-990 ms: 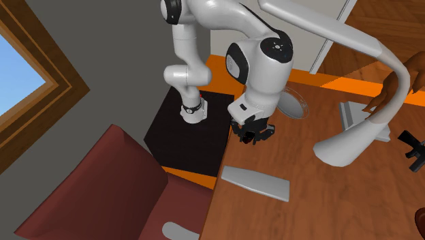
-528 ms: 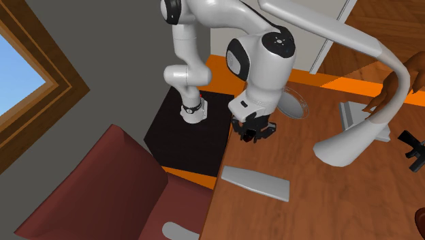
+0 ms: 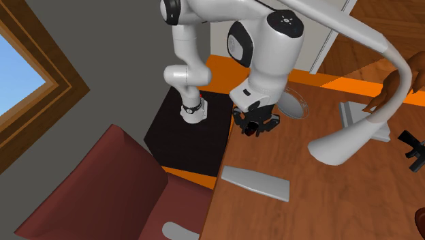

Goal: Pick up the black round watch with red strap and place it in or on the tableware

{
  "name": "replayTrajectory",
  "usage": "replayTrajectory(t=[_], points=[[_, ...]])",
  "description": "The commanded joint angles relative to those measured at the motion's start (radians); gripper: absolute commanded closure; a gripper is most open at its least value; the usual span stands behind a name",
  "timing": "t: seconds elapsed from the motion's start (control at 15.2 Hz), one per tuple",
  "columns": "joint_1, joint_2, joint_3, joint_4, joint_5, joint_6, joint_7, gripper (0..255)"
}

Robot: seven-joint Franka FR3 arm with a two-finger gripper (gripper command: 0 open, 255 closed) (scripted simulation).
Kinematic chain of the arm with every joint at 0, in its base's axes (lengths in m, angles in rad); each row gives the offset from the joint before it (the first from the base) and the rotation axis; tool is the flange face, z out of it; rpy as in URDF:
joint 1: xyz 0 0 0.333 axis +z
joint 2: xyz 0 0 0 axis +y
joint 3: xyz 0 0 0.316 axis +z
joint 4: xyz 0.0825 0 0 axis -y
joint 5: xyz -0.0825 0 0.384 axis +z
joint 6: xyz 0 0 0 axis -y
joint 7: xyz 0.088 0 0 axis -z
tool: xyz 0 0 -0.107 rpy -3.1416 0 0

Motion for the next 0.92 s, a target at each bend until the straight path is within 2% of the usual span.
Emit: replayTrajectory(t=[0.0, 0.73, 0.86], points=[[-0.002, 0.006, -0.001, 0.038, -0.003, -0.029, 0.001, 255], [-0.006, 0.059, 0.008, 0.237, -0.029, -0.18, 0.02, 255], [0.012, 0.039, 0.03, 0.225, -0.015, -0.185, 0.06, 255]])
